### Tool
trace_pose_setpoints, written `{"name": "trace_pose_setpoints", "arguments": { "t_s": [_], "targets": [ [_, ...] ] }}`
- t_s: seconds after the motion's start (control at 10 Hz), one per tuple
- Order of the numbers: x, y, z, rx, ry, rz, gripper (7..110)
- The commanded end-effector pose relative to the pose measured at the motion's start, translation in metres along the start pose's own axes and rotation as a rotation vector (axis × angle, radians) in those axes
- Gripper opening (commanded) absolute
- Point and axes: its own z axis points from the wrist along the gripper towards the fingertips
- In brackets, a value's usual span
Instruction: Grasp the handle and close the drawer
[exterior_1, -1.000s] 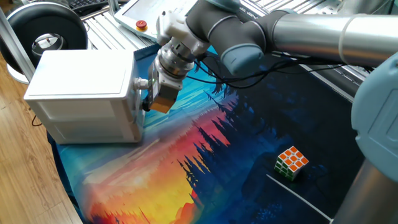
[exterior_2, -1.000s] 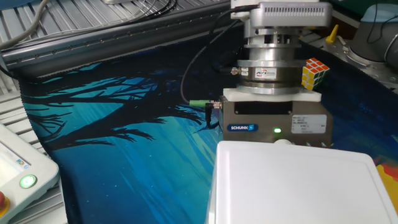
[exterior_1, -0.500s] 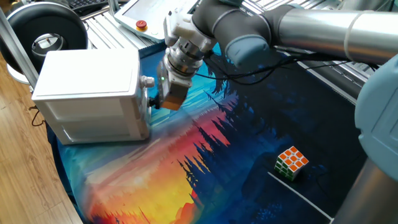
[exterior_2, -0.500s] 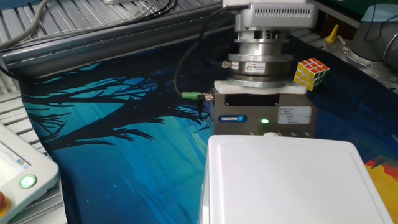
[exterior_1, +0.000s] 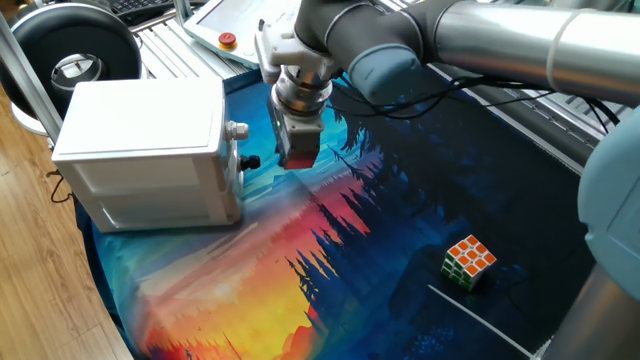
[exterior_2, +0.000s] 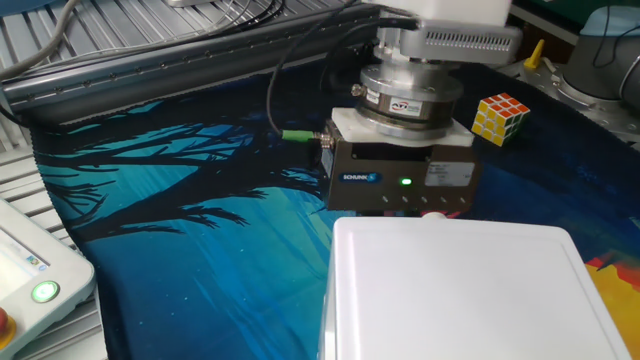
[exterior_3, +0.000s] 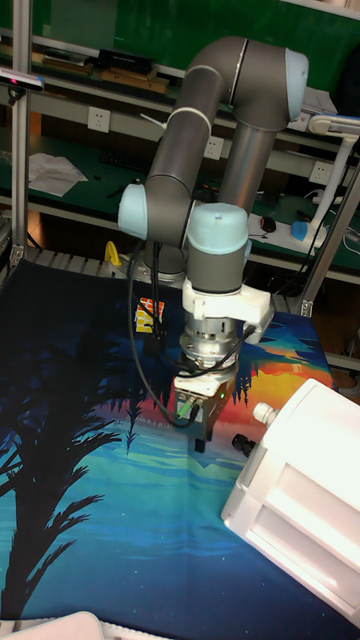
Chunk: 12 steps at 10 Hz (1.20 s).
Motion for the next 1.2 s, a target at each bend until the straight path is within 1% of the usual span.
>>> {"name": "trace_pose_setpoints", "arguments": {
  "t_s": [0.0, 0.1, 0.2, 0.3, 0.4, 0.5, 0.6, 0.7, 0.8, 0.9, 1.1],
  "targets": [
    [0.011, -0.001, -0.006, -0.006, 0.048, -0.035, 66],
    [0.016, -0.003, -0.009, 0.005, 0.071, -0.035, 66],
    [0.013, 0.001, -0.015, -0.011, 0.067, -0.011, 66],
    [0.014, 0.005, -0.024, -0.024, 0.087, -0.005, 88],
    [0.019, 0.007, -0.035, -0.029, 0.119, 0.016, 88],
    [0.021, 0.011, -0.048, -0.042, 0.134, 0.124, 88],
    [0.024, 0.012, -0.056, -0.048, 0.147, 0.204, 88],
    [0.029, 0.009, -0.064, -0.037, 0.165, 0.278, 88],
    [0.036, 0.008, -0.070, -0.029, 0.190, 0.362, 66],
    [0.041, 0.009, -0.077, -0.039, 0.208, 0.421, 66],
    [0.041, 0.013, -0.082, -0.053, 0.212, 0.543, 66]
  ]
}}
